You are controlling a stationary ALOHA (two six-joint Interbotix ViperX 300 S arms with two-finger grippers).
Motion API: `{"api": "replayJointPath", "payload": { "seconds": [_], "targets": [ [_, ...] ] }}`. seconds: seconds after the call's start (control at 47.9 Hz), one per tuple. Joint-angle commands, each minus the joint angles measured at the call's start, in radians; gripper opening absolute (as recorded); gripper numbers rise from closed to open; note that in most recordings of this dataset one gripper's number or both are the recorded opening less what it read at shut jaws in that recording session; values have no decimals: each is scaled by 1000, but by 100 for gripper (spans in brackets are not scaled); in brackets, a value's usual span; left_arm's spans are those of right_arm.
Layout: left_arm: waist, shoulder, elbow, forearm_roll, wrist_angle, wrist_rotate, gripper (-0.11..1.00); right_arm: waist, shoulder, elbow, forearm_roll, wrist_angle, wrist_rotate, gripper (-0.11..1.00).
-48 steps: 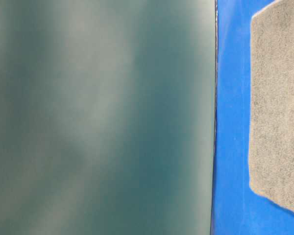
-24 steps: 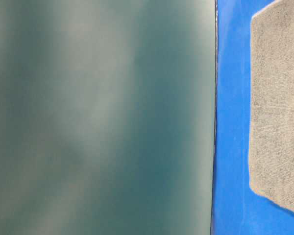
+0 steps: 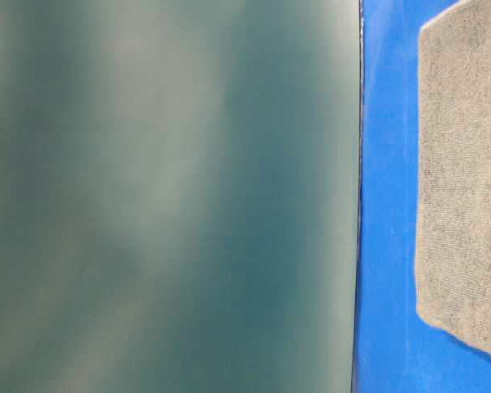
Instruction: Fold a large towel.
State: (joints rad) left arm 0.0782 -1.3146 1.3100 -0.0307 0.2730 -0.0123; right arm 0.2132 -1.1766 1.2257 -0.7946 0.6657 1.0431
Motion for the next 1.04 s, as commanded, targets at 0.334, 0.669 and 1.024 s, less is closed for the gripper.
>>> {"api": "replayJointPath", "payload": {
  "seconds": [0.334,0.669,1.024],
  "targets": [
    [2,8,-15,0,-6,-2,63,-2,12,-34,-6,12,-2,58],
    [2,6,-17,0,-6,-2,63,-2,12,-34,-6,12,-3,58],
    [2,6,-15,2,-8,-2,63,-2,12,-34,-6,9,-6,56]
  ]
}}
